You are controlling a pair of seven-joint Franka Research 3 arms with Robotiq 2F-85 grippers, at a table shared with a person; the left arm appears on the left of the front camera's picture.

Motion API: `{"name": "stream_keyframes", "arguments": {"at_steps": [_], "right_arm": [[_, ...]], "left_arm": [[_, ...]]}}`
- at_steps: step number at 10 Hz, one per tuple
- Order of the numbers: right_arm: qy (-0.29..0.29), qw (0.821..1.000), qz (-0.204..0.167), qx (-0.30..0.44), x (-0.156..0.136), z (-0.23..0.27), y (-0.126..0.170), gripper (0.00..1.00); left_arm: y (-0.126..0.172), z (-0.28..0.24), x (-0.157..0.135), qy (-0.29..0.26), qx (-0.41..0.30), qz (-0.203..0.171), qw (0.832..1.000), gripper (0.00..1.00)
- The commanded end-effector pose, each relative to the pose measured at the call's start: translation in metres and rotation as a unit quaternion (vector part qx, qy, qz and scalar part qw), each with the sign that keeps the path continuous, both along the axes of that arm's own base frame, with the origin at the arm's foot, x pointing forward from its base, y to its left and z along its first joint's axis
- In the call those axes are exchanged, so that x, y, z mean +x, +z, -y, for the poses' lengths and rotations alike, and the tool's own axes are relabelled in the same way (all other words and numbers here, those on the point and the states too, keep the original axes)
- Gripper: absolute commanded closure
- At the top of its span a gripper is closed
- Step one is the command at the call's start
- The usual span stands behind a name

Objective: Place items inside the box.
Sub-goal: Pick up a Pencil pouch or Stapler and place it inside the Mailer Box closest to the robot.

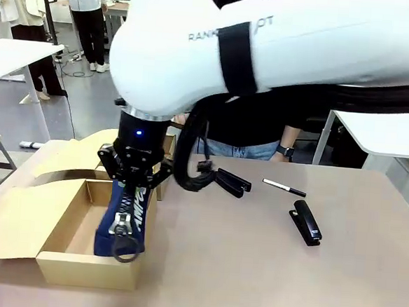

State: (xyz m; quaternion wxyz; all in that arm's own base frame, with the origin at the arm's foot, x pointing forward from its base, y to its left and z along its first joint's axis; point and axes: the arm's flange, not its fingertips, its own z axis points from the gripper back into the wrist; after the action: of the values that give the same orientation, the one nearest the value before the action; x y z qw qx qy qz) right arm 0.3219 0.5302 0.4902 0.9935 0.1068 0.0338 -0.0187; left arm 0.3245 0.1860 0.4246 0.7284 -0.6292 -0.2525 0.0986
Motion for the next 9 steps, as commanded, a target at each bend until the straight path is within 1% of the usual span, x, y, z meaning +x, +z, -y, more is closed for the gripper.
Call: {"name": "stream_keyframes", "arguments": {"at_steps": [1, 2, 3, 5, 6, 9], "right_arm": [[-0.036, 0.999, -0.016, -0.020, 0.015, -0.047, 0.008, 0.92], [-0.034, 0.999, -0.006, -0.028, 0.021, -0.059, 0.001, 0.92], [-0.026, 0.999, -0.004, -0.040, 0.027, -0.070, -0.008, 0.92], [-0.013, 0.999, 0.000, -0.041, 0.034, -0.092, -0.026, 0.92], [-0.031, 0.997, 0.020, -0.066, 0.034, -0.099, -0.036, 0.92], [-0.028, 0.998, 0.001, -0.061, 0.047, -0.105, -0.072, 0.92]], "left_arm": [[0.000, 0.000, -0.001, -0.004, 0.000, 0.012, 1.000, 0.00], [0.000, 0.000, -0.001, -0.004, 0.000, 0.012, 1.000, 0.00], [0.000, 0.000, -0.001, -0.004, 0.000, 0.012, 1.000, 0.00], [0.000, 0.000, -0.001, -0.004, 0.000, 0.012, 1.000, 0.00], [0.000, 0.000, -0.001, -0.004, 0.000, 0.012, 1.000, 0.00], [0.000, 0.000, -0.001, -0.004, 0.000, 0.012, 1.000, 0.00]]}}
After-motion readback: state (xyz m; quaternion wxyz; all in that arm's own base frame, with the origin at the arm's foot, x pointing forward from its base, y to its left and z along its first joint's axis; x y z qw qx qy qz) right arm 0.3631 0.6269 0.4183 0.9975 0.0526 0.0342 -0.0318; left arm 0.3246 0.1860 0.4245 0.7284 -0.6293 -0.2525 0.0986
